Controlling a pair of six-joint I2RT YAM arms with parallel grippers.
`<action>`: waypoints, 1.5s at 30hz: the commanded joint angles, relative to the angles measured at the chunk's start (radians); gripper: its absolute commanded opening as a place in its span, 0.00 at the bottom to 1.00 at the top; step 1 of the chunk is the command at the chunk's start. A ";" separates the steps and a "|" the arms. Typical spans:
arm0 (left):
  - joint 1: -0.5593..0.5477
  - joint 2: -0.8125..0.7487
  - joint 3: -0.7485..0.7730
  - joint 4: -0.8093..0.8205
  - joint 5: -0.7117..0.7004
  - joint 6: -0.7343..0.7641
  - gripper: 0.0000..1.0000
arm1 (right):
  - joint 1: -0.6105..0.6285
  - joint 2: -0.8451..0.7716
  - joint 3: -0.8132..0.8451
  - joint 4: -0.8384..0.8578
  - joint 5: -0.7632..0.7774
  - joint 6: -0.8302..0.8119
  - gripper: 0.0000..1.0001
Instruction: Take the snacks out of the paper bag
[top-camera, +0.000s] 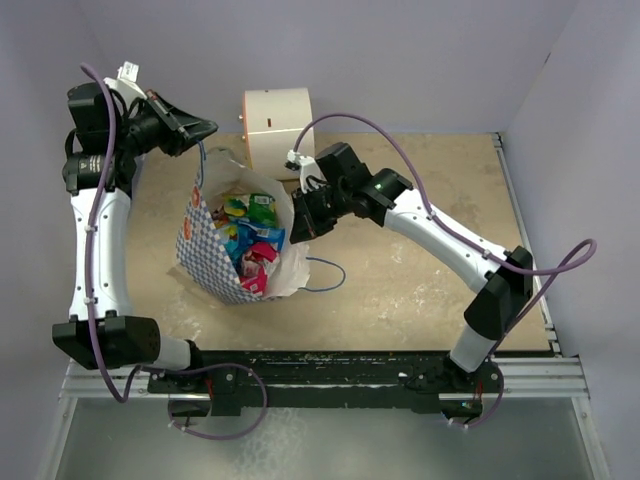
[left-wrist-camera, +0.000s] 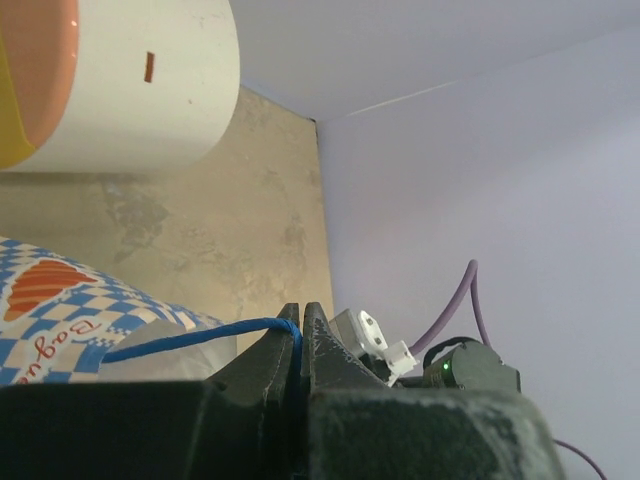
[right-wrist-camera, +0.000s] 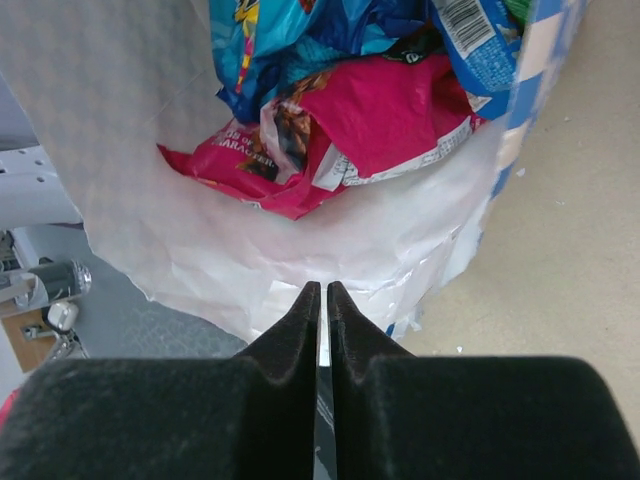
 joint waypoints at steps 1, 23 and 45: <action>-0.001 -0.050 0.042 0.305 0.166 -0.002 0.00 | 0.000 -0.043 -0.004 -0.022 0.003 -0.044 0.09; -0.142 -0.306 -0.244 0.215 0.086 -0.017 0.00 | 0.029 -0.187 -0.136 0.116 0.174 -0.085 0.70; -0.142 -0.388 -0.262 0.106 0.008 -0.091 0.00 | 0.302 -0.104 -0.327 0.567 0.545 0.000 0.86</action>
